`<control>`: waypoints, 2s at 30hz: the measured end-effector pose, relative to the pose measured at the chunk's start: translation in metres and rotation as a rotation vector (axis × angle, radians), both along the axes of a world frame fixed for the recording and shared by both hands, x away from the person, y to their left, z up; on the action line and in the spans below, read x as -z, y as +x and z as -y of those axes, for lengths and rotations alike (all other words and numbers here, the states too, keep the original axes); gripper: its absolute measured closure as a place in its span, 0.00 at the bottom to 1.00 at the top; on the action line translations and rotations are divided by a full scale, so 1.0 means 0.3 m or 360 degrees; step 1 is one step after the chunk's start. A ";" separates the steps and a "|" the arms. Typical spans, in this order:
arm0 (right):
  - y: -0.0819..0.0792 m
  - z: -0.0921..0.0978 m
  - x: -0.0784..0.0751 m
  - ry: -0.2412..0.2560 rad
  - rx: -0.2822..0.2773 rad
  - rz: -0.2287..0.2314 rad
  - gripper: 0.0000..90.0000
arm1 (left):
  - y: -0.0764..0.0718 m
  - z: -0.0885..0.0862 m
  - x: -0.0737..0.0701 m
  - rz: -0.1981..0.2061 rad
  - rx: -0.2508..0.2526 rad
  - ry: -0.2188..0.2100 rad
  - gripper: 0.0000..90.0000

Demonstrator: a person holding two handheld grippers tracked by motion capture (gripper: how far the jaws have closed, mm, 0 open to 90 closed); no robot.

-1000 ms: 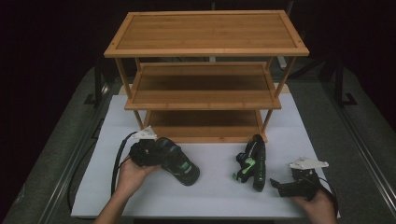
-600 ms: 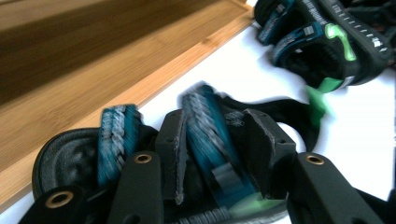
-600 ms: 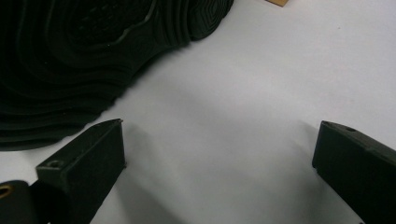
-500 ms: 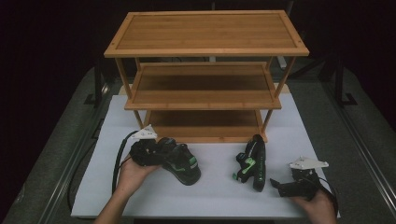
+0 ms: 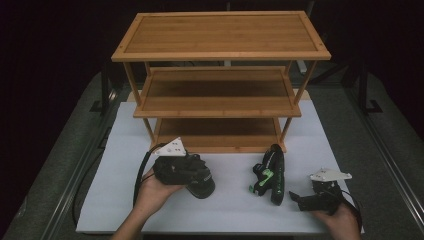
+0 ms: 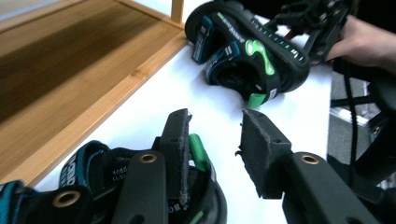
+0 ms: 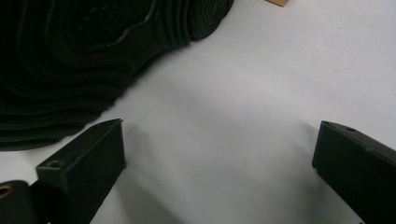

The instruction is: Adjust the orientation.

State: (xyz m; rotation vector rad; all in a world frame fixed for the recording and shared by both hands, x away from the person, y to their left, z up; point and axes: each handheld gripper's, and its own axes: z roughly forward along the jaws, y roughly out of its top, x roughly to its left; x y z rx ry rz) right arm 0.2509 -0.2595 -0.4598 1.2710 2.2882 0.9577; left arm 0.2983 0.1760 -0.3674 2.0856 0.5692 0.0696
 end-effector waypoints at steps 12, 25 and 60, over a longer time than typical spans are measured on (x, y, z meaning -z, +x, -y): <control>0.000 0.000 0.000 0.0001 0.0000 0.0000 0.02 | 0.013 0.023 0.042 -0.0008 0.0015 0.0045 0.97; 0.000 0.000 0.000 0.0003 0.0003 -0.0002 0.02 | -0.029 -0.093 -0.014 -0.0032 0.0009 0.0003 0.98; 0.000 0.000 0.000 0.0001 0.0000 0.0000 0.02 | 0.028 -0.256 0.015 0.0007 -0.0039 0.0032 0.55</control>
